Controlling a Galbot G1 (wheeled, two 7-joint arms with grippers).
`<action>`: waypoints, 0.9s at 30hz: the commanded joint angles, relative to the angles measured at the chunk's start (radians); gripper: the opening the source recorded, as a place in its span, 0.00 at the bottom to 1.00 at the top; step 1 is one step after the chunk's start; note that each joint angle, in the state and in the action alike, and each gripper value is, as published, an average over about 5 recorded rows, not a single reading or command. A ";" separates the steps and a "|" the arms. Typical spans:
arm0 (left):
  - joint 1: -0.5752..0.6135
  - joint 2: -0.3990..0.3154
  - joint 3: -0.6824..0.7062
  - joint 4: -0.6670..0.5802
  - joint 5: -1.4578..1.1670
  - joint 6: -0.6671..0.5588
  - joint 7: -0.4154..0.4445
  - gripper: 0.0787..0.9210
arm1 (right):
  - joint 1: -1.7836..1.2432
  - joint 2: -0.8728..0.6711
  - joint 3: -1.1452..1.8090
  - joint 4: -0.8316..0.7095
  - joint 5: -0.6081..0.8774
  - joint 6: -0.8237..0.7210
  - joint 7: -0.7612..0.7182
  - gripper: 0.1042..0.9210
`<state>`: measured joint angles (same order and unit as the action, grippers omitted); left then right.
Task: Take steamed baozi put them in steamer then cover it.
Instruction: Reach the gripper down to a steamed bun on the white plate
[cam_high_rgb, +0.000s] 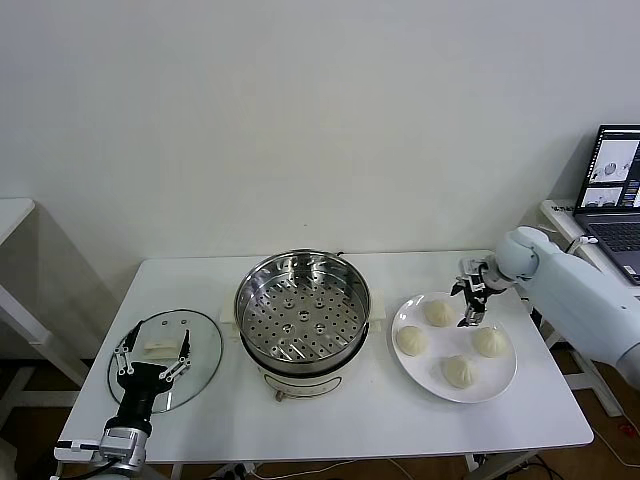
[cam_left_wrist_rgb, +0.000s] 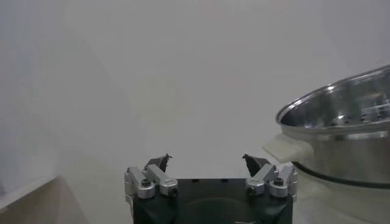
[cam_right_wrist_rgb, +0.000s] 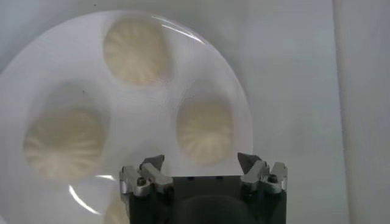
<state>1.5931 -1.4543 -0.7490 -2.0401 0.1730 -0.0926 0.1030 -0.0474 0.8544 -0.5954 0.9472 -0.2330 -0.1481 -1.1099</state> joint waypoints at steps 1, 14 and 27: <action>-0.002 -0.001 0.006 0.002 0.002 0.001 -0.001 0.88 | 0.003 0.068 -0.002 -0.072 -0.045 0.007 0.013 0.88; 0.000 -0.007 0.004 0.007 0.014 -0.008 -0.002 0.88 | -0.010 0.093 0.012 -0.088 -0.082 0.015 0.025 0.88; -0.002 -0.011 -0.002 0.007 0.021 -0.013 -0.007 0.88 | -0.017 0.082 0.007 -0.068 -0.089 0.024 0.024 0.77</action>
<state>1.5904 -1.4641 -0.7489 -2.0322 0.1913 -0.1047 0.0978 -0.0645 0.9290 -0.5894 0.8817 -0.3153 -0.1257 -1.0877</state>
